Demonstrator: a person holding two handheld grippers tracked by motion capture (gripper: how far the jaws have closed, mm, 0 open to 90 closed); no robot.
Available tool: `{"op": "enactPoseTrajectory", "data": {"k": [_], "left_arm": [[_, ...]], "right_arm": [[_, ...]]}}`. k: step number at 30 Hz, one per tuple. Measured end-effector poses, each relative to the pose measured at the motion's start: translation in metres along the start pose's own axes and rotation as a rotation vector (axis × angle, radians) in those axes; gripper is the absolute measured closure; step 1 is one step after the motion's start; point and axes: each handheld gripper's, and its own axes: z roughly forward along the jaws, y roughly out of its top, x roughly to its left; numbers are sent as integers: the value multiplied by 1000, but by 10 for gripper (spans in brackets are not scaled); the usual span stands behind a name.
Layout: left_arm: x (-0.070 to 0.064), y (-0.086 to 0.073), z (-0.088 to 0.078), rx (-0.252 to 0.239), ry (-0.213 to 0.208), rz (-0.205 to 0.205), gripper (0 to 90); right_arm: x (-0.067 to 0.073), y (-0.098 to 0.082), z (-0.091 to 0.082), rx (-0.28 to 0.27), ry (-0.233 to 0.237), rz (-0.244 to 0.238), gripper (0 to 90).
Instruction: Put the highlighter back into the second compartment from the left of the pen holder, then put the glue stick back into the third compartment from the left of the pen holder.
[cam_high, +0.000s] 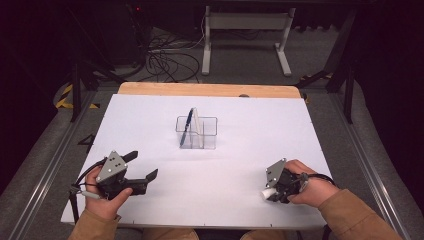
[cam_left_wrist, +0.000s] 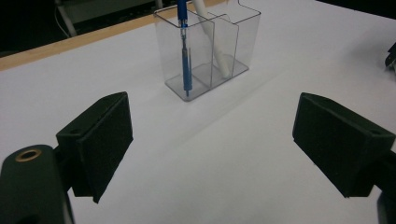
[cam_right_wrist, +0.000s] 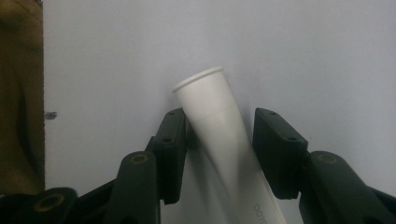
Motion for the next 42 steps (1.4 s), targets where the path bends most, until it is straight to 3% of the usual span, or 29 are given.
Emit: {"op": "enactPoseTrajectory", "data": {"k": [16, 25, 33, 42], "left_arm": [[0, 0, 0, 0, -2, 2, 130], [1, 0, 0, 2, -1, -2, 130], [1, 0, -1, 1, 0, 2, 130], [1, 0, -1, 0, 0, -3, 130]], "right_arm": [[-1, 2, 0, 8, 44, -56, 668], [-1, 3, 0, 12, 46, -83, 675], [-1, 6, -12, -10, -3, -87, 677], [-2, 9, -21, -31, -24, -84, 678]]}}
